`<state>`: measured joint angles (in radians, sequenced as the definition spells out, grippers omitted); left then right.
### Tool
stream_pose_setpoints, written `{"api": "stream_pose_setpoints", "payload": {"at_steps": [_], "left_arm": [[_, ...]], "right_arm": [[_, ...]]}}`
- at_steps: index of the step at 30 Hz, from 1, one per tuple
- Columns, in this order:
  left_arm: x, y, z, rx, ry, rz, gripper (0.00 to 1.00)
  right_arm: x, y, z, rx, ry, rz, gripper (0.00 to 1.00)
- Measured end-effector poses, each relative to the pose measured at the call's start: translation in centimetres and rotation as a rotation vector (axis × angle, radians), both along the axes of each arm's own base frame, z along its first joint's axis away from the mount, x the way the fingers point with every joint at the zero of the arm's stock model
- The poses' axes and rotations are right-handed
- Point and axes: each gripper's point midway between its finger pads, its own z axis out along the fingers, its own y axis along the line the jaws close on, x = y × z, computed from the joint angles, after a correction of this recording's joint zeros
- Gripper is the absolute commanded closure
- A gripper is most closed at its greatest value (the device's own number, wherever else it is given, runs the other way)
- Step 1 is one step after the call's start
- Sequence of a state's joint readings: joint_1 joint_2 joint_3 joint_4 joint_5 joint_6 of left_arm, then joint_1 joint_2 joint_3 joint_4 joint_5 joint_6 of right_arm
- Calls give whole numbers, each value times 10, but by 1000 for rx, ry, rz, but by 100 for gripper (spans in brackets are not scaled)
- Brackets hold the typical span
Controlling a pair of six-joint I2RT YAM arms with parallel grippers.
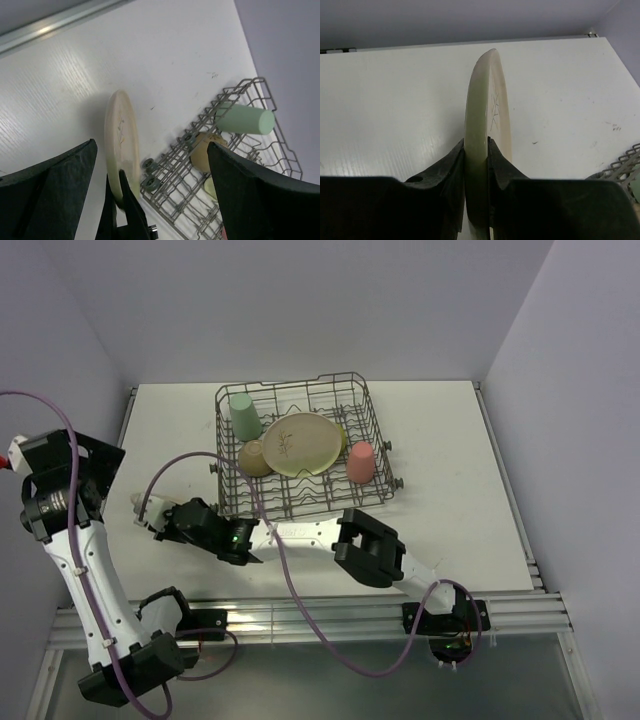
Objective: Load the mixed dishes into the dish rack
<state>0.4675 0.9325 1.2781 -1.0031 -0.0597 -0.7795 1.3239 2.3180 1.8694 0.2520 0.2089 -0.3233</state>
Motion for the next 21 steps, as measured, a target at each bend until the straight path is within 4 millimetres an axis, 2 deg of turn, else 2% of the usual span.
{"api": "stream_pose_setpoints", "payload": {"at_steps": [3,5,10,18,21], "left_arm": [[2,7,33,45,-47,26,1],[2,13,61,91,-99,49,1],[-13,21,107,180,-186,113,1],[-39,20,111,217,-184,166,1],[-43,19,112,223,-187,167,1]], "right_arm": [[-2,-6,3,11,28,-4,100],[-5,-8,5,24,56,-4,100],[-11,-14,17,83,164,-5,100],[-27,-23,33,157,427,29,100],[-32,-29,39,168,505,43,100]]}}
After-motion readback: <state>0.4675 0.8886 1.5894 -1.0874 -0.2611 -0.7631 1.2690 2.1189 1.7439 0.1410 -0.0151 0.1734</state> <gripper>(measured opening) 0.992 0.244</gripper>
